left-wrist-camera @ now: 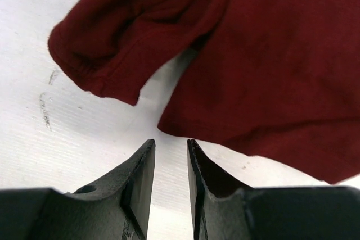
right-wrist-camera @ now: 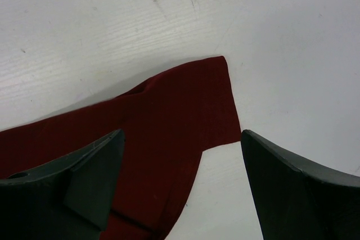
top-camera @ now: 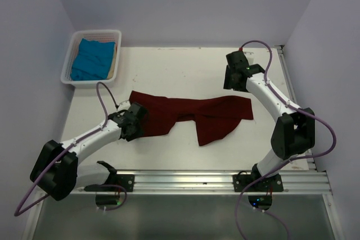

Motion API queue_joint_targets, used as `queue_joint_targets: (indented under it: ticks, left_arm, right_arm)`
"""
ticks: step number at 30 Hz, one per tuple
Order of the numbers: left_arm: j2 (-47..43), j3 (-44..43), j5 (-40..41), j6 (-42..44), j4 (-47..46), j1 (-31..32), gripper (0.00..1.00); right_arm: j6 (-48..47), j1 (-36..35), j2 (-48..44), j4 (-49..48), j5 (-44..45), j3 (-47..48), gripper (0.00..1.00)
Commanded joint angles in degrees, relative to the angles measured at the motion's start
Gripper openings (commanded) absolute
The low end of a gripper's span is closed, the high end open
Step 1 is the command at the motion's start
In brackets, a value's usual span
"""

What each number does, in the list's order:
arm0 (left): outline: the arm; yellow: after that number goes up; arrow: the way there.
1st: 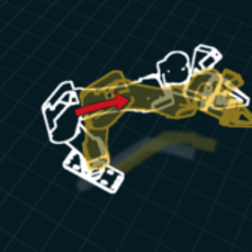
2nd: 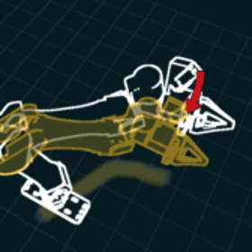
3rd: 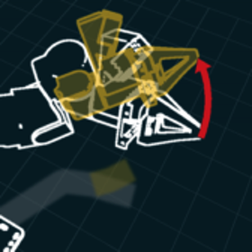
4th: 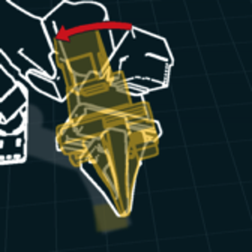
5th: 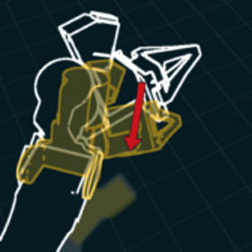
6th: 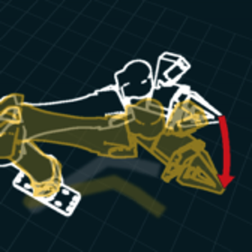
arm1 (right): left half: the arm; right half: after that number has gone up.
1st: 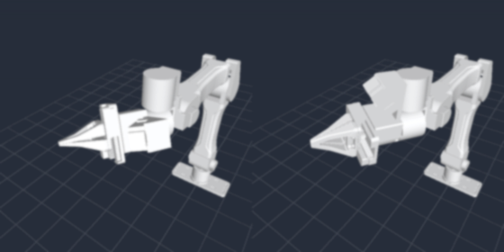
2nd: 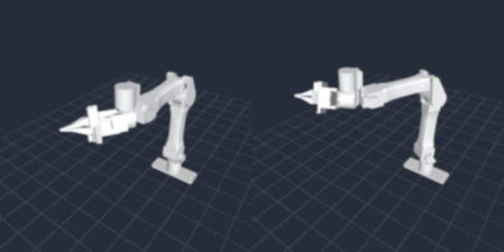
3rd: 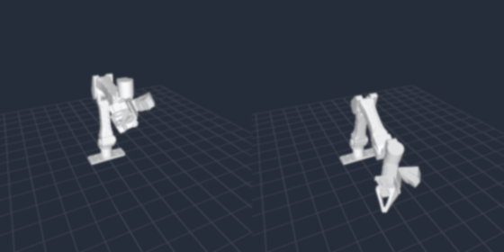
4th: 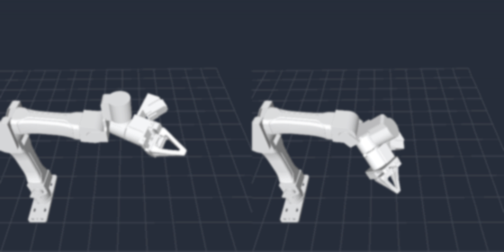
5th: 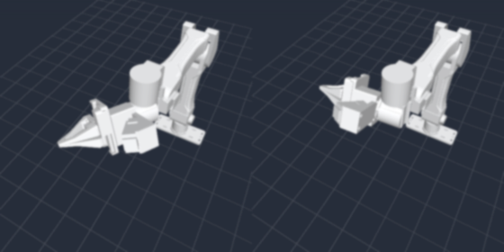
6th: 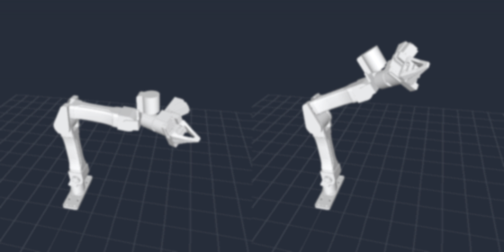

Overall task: Fold and stack the t-shirts
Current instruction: Flatten the tshirt out

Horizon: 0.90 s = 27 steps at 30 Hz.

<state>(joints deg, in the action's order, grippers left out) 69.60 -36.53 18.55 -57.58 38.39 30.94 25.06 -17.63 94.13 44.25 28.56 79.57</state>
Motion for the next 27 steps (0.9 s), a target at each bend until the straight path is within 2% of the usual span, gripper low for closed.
queue_joint_targets:
  ticks: [1,10,15,18,20,25,27]
  left_arm:
    - [1.4,0.4,5.9,-3.1,-2.7,0.3,0.33]
    - [5.1,1.9,8.2,-2.3,-6.6,0.2,0.38]
    - [7.1,4.4,6.8,-0.5,-10.5,-1.4,0.4]
    - [8.4,5.4,5.6,1.2,-13.9,-2.2,0.33]
    - [9.4,5.6,4.8,2.2,-16.3,-2.4,0.21]
    - [12.7,4.6,4.0,3.7,-18.3,-2.4,0.01]
    - [13.2,4.2,3.7,4.1,-18.4,-2.4,0.0]
  right_arm:
    - [0.4,0.1,-1.1,-1.4,-1.0,0.0,0.88]
    - [0.2,0.1,-1.8,-1.4,-1.2,-0.3,0.87]
    - [0.1,0.1,-1.8,-1.3,-1.0,-0.6,0.86]
    - [0.2,0.1,-1.8,-1.3,-0.3,-0.7,0.84]
    - [0.4,0.1,-1.5,-1.3,0.6,-0.8,0.82]
    - [1.3,0.1,-1.1,-0.5,3.5,-1.2,0.78]
    - [1.9,0.2,-1.1,-0.5,5.2,-1.7,0.72]
